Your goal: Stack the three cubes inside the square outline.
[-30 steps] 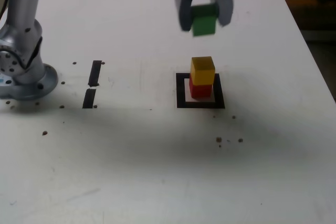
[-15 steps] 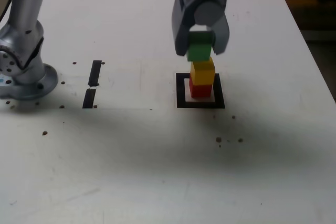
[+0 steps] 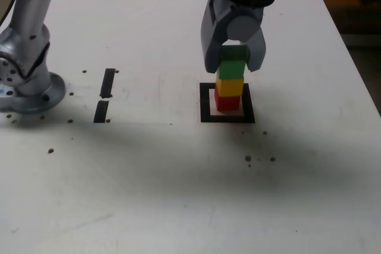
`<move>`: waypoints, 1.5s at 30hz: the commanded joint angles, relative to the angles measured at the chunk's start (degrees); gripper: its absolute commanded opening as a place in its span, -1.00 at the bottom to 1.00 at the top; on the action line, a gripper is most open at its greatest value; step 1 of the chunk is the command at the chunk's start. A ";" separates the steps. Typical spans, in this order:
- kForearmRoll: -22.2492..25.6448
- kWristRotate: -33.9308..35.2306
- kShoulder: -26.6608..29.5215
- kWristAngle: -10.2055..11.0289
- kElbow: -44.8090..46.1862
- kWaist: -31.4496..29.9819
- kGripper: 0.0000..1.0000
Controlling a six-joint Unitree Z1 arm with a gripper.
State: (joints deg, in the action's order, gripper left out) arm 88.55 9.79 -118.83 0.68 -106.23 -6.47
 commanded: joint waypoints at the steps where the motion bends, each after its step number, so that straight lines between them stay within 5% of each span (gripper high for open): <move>1: 0.07 -0.13 0.53 -0.20 -0.04 0.05 -0.66; 25: -1.53 -1.35 0.29 0.33 1.84 1.63 -0.49; 37: -1.60 -1.70 -0.16 0.96 2.10 1.90 0.72; 45: -0.89 -1.56 0.40 0.87 1.69 1.90 0.99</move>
State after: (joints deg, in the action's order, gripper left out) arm 87.19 8.17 -118.91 1.53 -104.24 -4.67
